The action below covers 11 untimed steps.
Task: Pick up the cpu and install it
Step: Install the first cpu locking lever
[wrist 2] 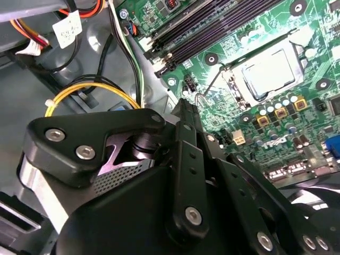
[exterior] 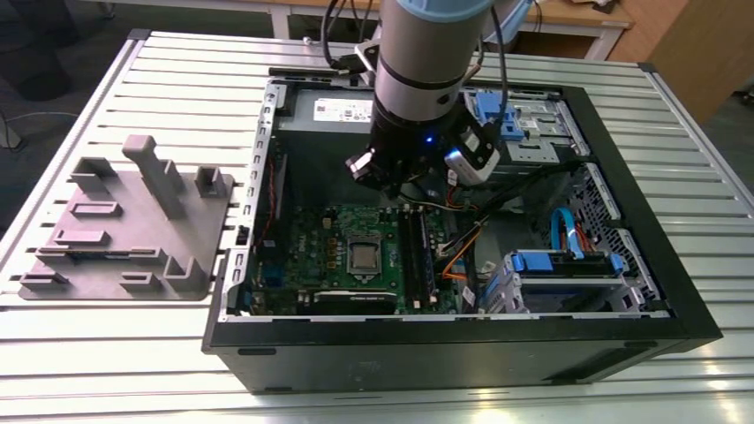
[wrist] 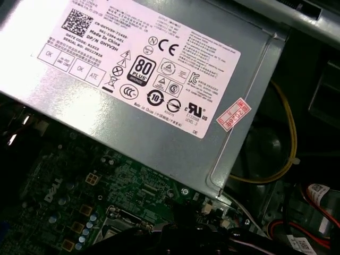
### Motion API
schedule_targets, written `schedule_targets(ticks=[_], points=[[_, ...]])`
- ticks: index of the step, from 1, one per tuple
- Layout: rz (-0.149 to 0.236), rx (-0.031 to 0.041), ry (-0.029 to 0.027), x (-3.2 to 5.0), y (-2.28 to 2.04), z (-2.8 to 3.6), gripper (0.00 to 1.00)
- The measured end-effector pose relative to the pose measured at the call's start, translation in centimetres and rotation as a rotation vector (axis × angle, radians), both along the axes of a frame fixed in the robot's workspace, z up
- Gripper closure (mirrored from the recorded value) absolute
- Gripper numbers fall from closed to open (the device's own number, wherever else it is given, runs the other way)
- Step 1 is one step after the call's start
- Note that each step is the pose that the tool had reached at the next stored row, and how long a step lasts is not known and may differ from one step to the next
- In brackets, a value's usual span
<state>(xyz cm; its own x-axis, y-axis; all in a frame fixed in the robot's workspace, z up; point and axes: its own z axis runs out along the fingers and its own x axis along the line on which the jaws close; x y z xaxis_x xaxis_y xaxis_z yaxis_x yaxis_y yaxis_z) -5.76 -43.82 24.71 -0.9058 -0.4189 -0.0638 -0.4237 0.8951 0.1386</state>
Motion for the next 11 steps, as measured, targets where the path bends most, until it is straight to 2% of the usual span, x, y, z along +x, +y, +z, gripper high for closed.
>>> schedule_targets(ticks=[11], points=[[-0.001,0.0004,-0.0001,-0.12,0.02,-0.29,0.89]])
